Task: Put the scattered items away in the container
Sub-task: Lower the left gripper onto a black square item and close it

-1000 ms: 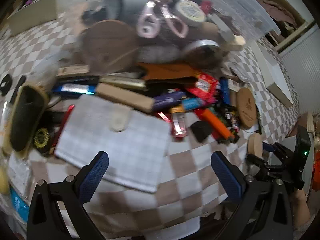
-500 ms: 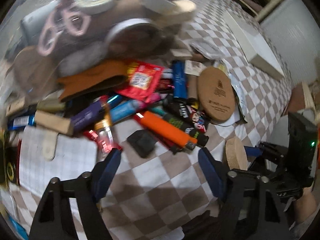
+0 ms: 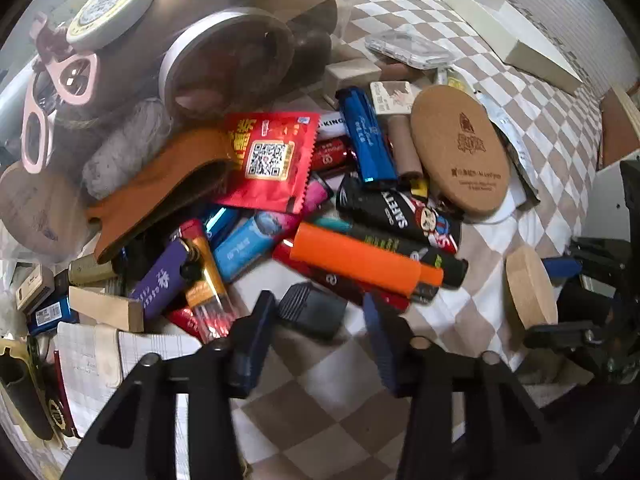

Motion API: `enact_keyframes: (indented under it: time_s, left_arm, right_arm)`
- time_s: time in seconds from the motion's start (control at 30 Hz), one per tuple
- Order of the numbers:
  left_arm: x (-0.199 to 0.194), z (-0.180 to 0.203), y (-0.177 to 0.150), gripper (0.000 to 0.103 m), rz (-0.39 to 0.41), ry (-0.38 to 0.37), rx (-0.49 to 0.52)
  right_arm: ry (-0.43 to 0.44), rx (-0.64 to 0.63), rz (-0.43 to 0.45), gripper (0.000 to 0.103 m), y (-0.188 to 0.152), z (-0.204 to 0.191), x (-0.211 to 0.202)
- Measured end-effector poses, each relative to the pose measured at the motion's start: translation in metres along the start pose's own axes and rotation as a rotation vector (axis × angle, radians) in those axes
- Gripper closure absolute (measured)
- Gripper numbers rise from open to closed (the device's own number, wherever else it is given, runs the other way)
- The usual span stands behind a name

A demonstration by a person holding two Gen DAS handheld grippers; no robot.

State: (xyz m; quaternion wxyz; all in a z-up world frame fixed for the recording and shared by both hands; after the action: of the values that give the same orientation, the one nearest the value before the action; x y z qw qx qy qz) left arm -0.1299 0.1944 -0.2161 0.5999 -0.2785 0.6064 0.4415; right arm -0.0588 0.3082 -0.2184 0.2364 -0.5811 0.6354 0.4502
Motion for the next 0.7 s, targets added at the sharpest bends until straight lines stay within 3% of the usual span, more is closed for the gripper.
enact_keyframes:
  time_s: [0.17,0.3,0.7]
  left_arm:
    - [0.001,-0.001,-0.010,0.062,-0.007,0.009,0.028]
    - [0.001,-0.005,-0.012,0.075,0.027,0.066,0.050]
    - [-0.011,-0.014,-0.020,0.076,0.061,0.095,0.009]
  right_arm:
    - [-0.009,-0.004,-0.001,0.034,0.000,0.001,0.001]
    - [-0.017,-0.004,0.000,0.034,0.000,0.001,0.001]
    - [-0.149,-0.107,0.010,0.034,0.005,-0.014,0.003]
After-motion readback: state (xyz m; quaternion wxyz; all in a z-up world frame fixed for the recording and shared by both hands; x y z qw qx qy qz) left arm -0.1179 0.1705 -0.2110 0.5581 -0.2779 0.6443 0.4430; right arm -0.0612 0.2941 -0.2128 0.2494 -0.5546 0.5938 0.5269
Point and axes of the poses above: each gripper's, at about its wrist camera, not at the fingertips, and x roughly the way its jaws point, z to its right, y to its top, the point moved 8 cm from there along x, roughly the way its jaws point, and after that the axes turned 6 degrees about -x, right-handed, at the moved point
